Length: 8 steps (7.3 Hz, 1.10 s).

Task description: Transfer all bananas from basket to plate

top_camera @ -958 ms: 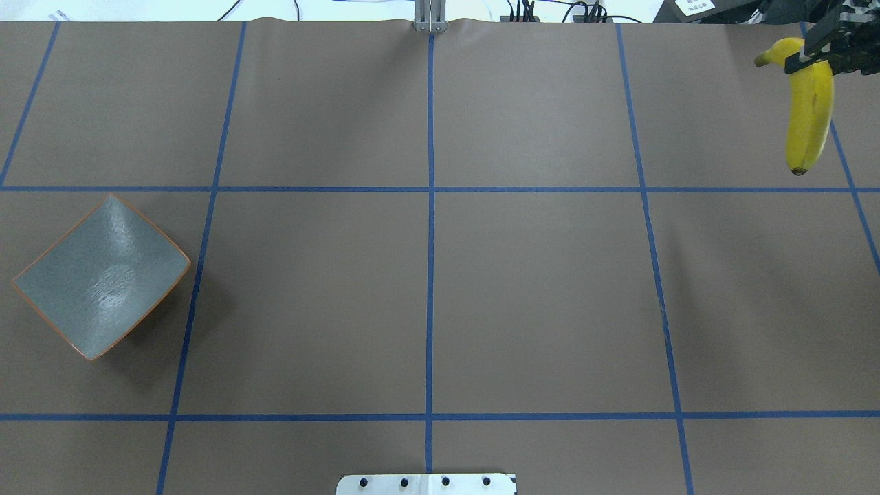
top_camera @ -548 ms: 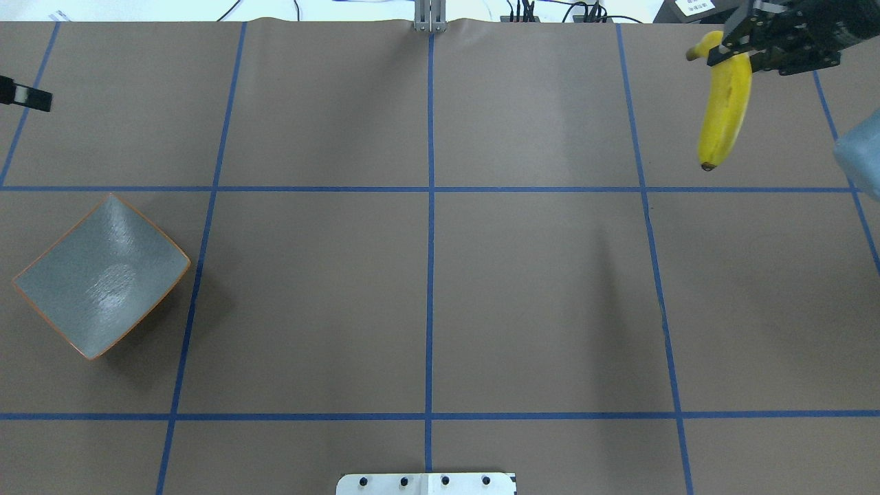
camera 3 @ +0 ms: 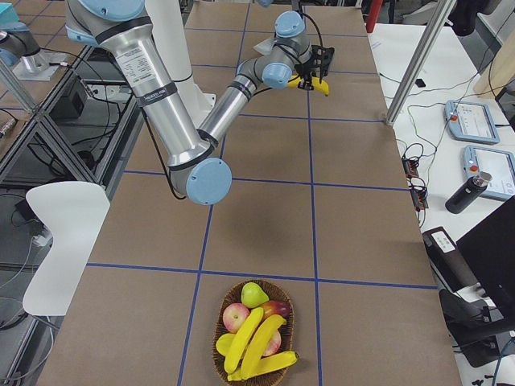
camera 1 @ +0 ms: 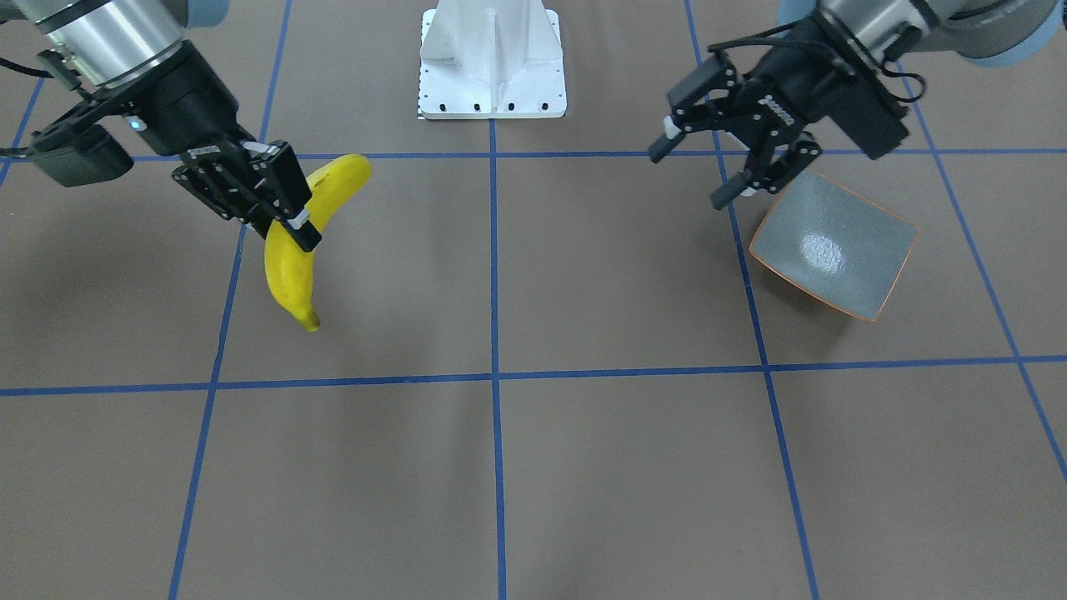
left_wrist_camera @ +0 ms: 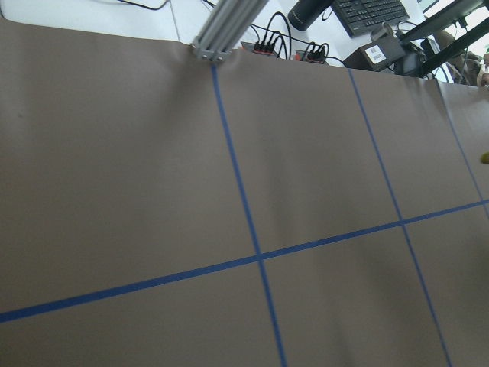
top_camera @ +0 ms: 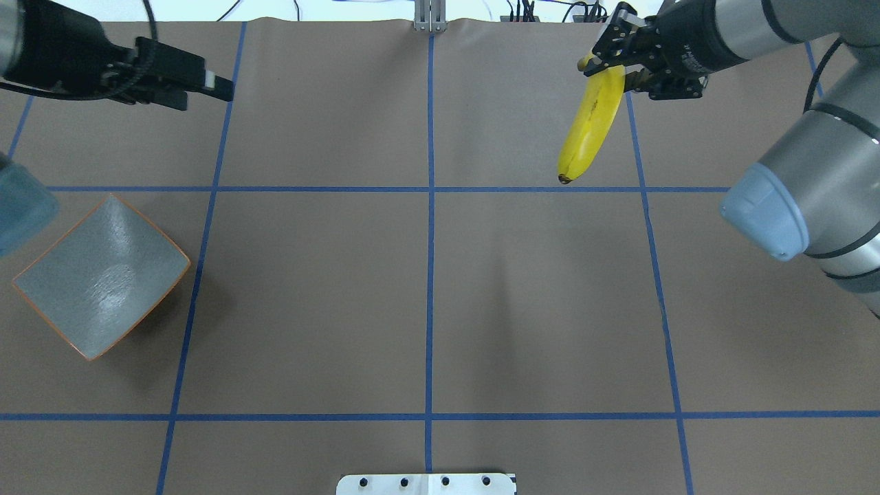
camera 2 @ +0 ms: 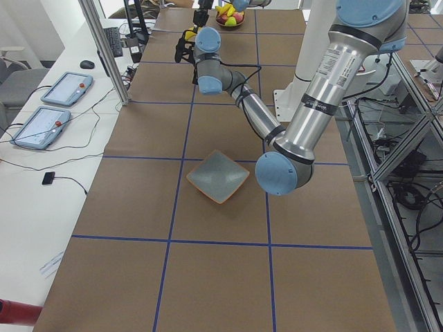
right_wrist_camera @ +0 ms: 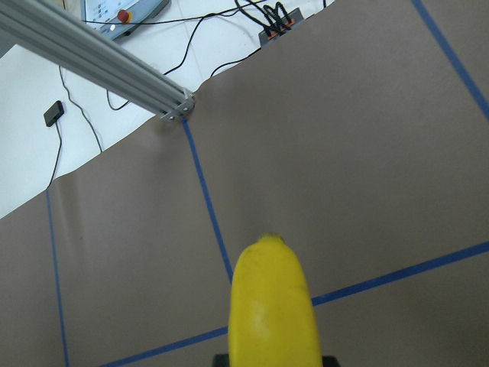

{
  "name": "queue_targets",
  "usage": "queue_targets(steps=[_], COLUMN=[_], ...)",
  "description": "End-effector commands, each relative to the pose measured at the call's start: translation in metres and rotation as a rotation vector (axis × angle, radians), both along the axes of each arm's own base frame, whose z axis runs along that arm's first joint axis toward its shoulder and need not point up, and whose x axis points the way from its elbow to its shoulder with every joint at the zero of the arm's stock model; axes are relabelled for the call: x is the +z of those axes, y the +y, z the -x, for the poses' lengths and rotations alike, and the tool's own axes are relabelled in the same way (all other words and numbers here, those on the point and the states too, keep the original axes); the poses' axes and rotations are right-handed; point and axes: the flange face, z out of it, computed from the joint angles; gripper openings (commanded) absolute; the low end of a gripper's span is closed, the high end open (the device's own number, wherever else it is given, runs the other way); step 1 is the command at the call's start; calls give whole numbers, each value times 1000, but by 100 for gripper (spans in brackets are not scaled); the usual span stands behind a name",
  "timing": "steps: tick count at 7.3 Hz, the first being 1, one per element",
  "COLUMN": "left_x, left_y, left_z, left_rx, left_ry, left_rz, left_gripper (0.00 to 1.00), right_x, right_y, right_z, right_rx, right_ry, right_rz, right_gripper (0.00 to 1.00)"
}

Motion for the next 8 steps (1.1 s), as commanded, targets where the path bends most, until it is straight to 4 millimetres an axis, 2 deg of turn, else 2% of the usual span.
queue_targets(steps=[1,3,5,7,8], left_x=[-32,-37,-42,-48,-49], left_y=[38,58,81,90,90], left_z=[-50,-68,-88,-94,-95], left_rx=[98,150,208,228,228], left_ry=[79,109,141,155,157], left_rz=[-48,-78,-106,-118,-119], left_gripper=[100,100,100,100,99], right_x=[-19,-44,-56,-74,-78], right_y=[35,55,67,82,87], right_z=[42,66,80,97,100], right_rx=[-66,-96,-118,-97,-91], right_ry=[-113,-148,-164,-200,-211], right_rz=[-122,-162,-177,-165,-158], right_gripper=[0,0,0,0,0])
